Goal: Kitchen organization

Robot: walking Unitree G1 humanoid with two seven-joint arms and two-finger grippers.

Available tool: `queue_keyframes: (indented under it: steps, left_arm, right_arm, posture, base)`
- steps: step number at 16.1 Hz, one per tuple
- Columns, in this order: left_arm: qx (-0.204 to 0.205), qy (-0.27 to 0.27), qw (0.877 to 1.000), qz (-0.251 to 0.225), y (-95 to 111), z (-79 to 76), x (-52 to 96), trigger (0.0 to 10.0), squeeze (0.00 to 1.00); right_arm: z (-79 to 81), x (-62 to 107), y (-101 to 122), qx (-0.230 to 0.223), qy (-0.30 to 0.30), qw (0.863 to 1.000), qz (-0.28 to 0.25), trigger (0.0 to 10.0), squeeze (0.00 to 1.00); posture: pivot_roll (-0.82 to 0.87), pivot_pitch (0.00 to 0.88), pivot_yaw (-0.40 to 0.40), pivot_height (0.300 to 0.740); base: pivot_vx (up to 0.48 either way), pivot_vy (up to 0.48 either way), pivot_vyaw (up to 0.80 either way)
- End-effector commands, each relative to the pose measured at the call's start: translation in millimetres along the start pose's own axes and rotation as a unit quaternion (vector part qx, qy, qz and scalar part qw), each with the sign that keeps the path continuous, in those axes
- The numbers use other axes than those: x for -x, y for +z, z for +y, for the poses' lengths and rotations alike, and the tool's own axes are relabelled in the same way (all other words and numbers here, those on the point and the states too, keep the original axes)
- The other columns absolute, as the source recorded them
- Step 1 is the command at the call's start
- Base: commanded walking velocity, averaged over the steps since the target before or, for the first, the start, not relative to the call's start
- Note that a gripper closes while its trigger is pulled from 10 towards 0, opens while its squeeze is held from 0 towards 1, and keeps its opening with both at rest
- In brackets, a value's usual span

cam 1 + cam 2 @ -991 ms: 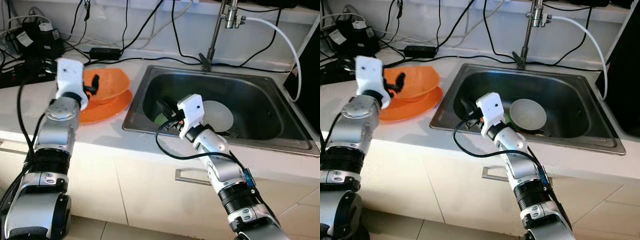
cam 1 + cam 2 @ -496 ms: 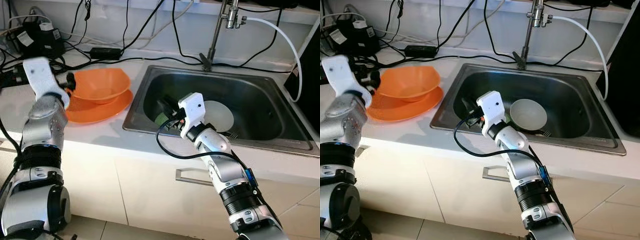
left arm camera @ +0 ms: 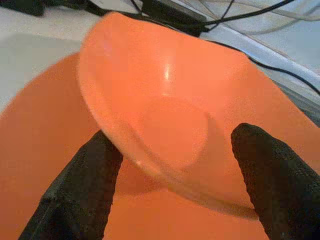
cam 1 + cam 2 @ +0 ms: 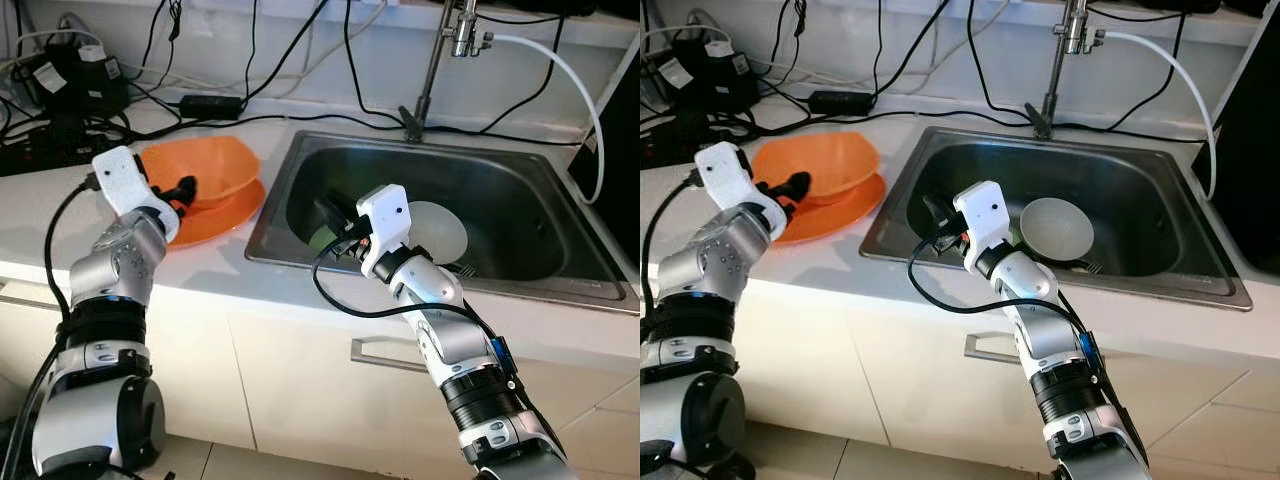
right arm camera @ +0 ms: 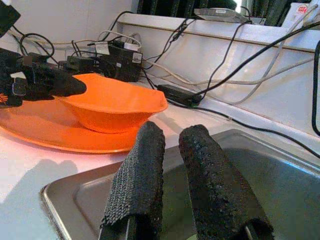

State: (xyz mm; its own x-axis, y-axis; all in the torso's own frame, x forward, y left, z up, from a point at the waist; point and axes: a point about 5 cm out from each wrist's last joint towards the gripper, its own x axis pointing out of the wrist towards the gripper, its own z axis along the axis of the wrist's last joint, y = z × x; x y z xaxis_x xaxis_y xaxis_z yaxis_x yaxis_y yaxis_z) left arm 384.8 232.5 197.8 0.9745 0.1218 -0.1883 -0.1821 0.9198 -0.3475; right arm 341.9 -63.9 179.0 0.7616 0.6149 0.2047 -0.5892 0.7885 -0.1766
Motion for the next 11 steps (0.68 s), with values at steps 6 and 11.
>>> queue_keyframes:
  steps: [6,11]
  left_arm:
    - [0.045,-0.001,0.999,0.025,-6.3,-2.6,1.6,10.0,0.0]
    - [0.07,0.006,0.997,0.041,-20.1,-3.8,2.7,3.2,0.0]
  right_arm:
    - [-4.3,1.0,3.5,0.006,-0.007,1.0,-0.002,10.0,0.0]
    - [-4.6,0.2,4.1,0.008,-0.008,1.0,-0.003,10.0,0.0]
  posture:
    - [0.11,0.0,0.004,0.74]
    - [0.11,0.0,0.006,0.74]
  base:
    - [0.0,0.0,0.0]
    - [0.0,0.0,0.0]
